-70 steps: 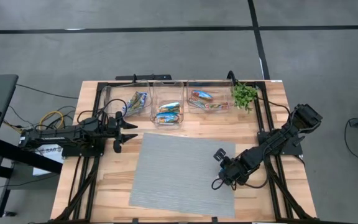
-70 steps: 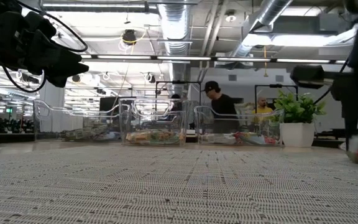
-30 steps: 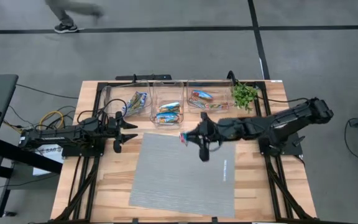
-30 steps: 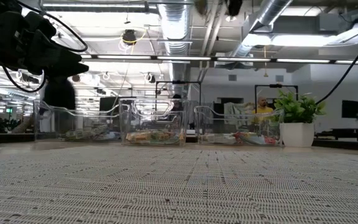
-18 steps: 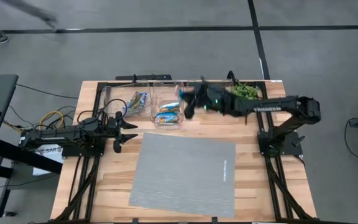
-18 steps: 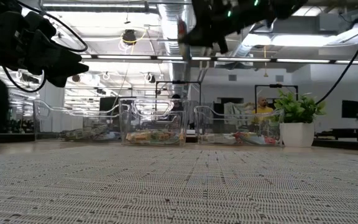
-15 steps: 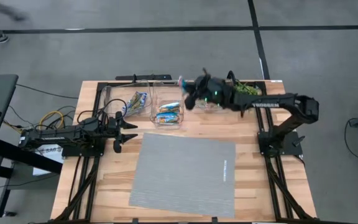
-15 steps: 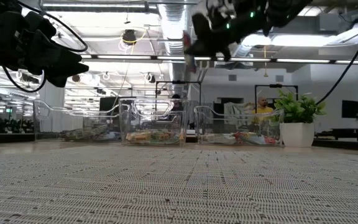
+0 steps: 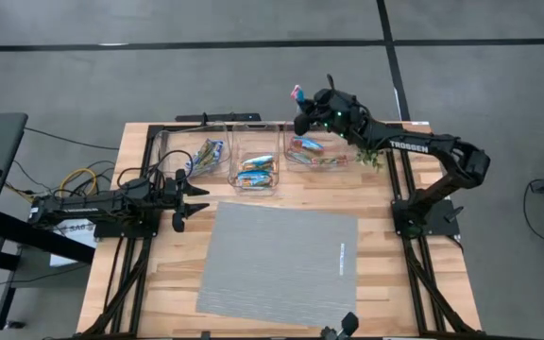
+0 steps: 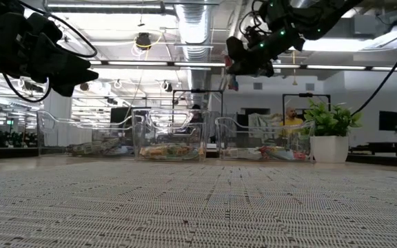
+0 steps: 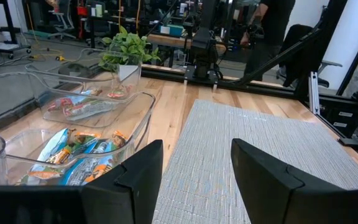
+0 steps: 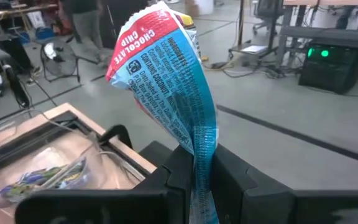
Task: Pick and place Granola Bars by type
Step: Put the red granola bar into the right transparent bin
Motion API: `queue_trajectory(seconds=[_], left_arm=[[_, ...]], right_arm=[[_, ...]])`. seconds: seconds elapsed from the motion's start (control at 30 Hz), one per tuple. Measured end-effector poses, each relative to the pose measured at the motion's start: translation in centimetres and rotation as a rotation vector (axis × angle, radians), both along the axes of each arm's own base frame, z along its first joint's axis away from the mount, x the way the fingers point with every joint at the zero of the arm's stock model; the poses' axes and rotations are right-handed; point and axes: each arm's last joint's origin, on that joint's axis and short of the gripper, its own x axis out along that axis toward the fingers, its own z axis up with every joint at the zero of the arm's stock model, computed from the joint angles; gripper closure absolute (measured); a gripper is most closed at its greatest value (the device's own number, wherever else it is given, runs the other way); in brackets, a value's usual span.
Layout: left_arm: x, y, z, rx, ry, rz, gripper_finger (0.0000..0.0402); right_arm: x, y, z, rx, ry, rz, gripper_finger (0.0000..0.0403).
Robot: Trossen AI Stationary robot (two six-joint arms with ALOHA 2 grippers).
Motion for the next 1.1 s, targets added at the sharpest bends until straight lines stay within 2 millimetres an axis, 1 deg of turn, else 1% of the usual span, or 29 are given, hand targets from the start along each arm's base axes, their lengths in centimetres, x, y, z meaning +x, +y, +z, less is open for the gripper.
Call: queue_trajectory(seconds=[0.13,0.3,0.47,0.6,0.73,0.83,0.97,1.1], left_arm=[[0.0,0.0,0.0,0.000,0.000,0.000,0.0219],[0.0,0.0,0.0,0.000,0.000,0.000,0.0219],[0.0,0.0,0.0,0.000,0.000,0.000,0.0219],[0.0,0.0,0.0,0.000,0.000,0.000,0.0219],[0.0,0.0,0.0,0.000,0.000,0.000,0.0219],[0.0,0.0,0.0,0.000,0.000,0.000,0.0219],[0.0,0.0,0.0,0.000,0.000,0.000,0.0219],[0.0,0.0,0.0,0.000,0.000,0.000,0.0219]], right_arm=[[-0.2,-0.2,-0.1,0.008,0.013,-0.008,0.0365],[-0.6,0.1,-1.6,0.121,0.117,-0.021,0.0365],[-1.3,0.8,-3.3,0.265,0.263,-0.037,0.0365],[-2.0,1.8,-4.6,0.371,0.400,-0.041,0.0365],[-2.9,2.5,-5.6,0.451,0.531,-0.051,0.0365],[-3.4,2.7,-5.9,0.478,0.592,-0.065,0.0363],[-3.4,2.7,-5.9,0.463,0.602,-0.073,0.0345],[-3.4,2.5,-5.8,0.458,0.588,-0.078,0.0304]])
